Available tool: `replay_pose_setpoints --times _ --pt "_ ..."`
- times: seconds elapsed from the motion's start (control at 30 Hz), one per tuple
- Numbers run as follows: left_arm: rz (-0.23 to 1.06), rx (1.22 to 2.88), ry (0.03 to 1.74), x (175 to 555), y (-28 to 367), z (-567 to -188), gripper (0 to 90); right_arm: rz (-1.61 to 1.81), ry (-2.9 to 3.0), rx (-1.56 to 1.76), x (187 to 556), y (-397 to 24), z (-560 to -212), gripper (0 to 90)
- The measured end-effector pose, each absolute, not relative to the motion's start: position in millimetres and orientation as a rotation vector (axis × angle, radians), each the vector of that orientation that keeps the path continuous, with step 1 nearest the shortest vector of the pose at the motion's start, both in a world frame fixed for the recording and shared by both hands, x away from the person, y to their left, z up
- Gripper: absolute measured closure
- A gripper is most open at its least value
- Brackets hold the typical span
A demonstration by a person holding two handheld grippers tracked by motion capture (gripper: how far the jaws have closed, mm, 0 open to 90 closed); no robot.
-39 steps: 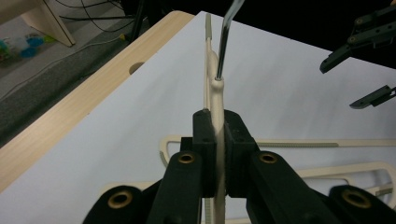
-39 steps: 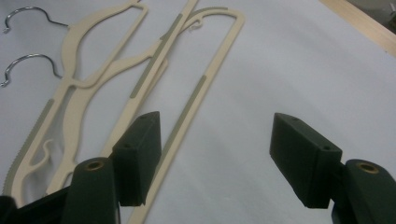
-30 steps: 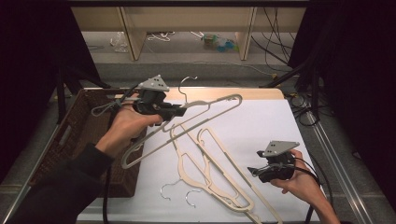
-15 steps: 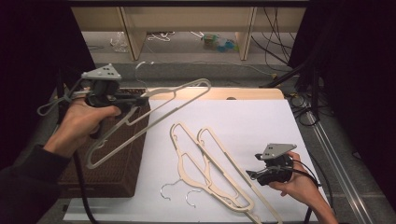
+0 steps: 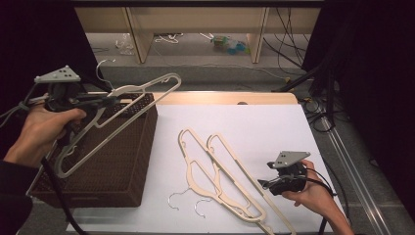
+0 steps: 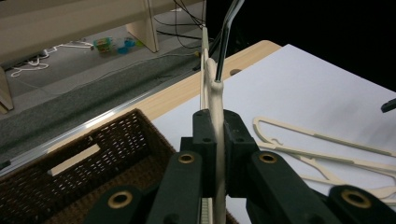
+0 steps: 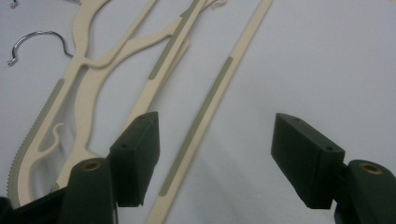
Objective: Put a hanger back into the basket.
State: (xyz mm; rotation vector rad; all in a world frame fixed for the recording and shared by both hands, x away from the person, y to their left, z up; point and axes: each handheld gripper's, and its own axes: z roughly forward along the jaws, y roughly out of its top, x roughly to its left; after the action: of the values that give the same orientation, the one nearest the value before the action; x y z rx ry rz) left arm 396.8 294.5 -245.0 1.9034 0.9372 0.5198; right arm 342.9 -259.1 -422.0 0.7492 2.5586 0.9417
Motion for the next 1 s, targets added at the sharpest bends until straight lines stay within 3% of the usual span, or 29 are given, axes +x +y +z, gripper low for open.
replay_pose_setpoints --times 0.53,1.0 --pt "0.542 1.900 1.026 410.1 352.9 -270.8 85.2 0.931 2.589 0.747 343.0 -259.5 -422.6 33.6" --pt "0.546 1.952 1.040 419.2 373.7 -296.8 85.2 0.940 2.585 0.737 342.5 -258.2 -424.4 33.6"
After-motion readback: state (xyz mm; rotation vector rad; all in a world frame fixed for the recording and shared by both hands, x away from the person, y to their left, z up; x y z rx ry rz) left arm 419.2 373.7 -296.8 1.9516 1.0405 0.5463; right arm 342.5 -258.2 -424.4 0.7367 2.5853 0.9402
